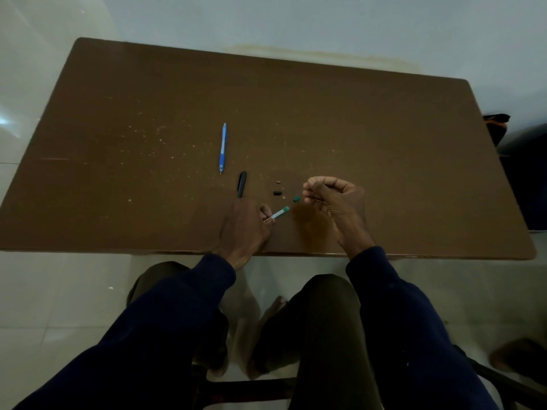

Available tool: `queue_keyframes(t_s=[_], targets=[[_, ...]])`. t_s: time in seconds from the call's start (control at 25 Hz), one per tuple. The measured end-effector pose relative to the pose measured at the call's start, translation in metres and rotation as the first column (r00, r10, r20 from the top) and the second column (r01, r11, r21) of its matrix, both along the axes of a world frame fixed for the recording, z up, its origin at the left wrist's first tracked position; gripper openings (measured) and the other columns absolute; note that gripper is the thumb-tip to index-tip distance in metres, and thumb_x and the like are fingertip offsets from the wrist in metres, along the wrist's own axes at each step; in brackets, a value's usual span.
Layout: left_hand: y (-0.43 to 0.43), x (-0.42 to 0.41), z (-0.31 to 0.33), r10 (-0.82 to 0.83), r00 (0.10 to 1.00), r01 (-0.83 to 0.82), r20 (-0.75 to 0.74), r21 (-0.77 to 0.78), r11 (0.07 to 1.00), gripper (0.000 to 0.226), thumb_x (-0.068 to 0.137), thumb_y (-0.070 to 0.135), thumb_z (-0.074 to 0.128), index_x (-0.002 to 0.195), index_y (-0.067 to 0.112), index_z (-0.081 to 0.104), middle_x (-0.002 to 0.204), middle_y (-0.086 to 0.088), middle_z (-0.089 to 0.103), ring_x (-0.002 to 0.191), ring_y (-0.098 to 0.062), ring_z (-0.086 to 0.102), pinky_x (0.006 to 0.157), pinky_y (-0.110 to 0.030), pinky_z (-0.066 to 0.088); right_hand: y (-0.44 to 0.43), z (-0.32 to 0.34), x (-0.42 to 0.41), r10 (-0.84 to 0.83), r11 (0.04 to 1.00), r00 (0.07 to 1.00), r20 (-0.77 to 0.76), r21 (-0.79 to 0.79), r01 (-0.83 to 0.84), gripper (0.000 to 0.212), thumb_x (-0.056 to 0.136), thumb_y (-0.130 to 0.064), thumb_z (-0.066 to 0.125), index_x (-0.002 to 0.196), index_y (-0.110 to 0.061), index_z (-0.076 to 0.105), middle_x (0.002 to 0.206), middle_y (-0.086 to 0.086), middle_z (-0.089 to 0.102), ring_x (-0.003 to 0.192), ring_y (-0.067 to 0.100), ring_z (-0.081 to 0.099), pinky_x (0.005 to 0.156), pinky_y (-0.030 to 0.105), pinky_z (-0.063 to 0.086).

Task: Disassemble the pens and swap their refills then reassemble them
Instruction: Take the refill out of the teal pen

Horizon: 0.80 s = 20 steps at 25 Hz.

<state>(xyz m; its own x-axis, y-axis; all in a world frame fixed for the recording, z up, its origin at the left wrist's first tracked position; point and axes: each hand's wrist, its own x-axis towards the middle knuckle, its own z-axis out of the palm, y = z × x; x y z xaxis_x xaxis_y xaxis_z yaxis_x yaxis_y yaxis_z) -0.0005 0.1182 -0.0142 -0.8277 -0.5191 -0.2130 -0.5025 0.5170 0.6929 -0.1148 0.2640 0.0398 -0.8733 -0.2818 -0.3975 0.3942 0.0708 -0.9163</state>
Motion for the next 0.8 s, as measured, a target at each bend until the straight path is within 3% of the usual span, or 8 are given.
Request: queue_keyframes(t_s=[0.4, 0.6, 0.8], targets=[[-0.001, 0.006, 0.002, -0.007, 0.999, 0.008, -0.039, 0.000, 1.000, 0.020, 0.081, 0.027, 0.084, 0.080, 0.031, 0.064, 0.074, 0.016, 0.059, 0.066, 0.003, 0.056, 0.049, -0.008, 0.037, -0.001, -0.001, 0.001, -0.002, 1.000, 1.000, 0.018, 0.003, 0.002, 0.030, 0.091, -0.005, 0.074, 0.115, 0.011, 0.067, 0.104, 0.025, 0.075, 0.090, 0.029, 0.072, 0.082, 0.037, 0.061], [-0.003, 0.006, 0.002, -0.019, 1.000, 0.018, -0.016, -0.024, 1.000, 0.010, 0.086, 0.027, 0.080, 0.086, 0.021, 0.072, 0.082, 0.007, 0.069, 0.066, 0.002, 0.056, 0.051, -0.008, 0.036, 0.001, -0.002, 0.000, 0.003, 1.000, 1.000, 0.002, 0.020, -0.003, 0.027, 0.091, -0.006, 0.073, 0.114, 0.008, 0.068, 0.104, 0.024, 0.075, 0.089, 0.027, 0.074, 0.083, 0.036, 0.062], [-0.010, 0.017, 0.008, 0.003, 0.990, 0.000, -0.144, 0.023, 1.000, 0.016, 0.088, 0.032, 0.077, 0.092, 0.018, 0.073, 0.090, 0.004, 0.069, 0.073, -0.002, 0.061, 0.055, -0.008, 0.043, 0.002, -0.002, 0.002, 0.002, 1.000, 1.000, 0.024, -0.031, -0.001, 0.025, 0.091, -0.005, 0.073, 0.113, 0.007, 0.069, 0.104, 0.023, 0.076, 0.094, 0.031, 0.073, 0.088, 0.041, 0.061]])
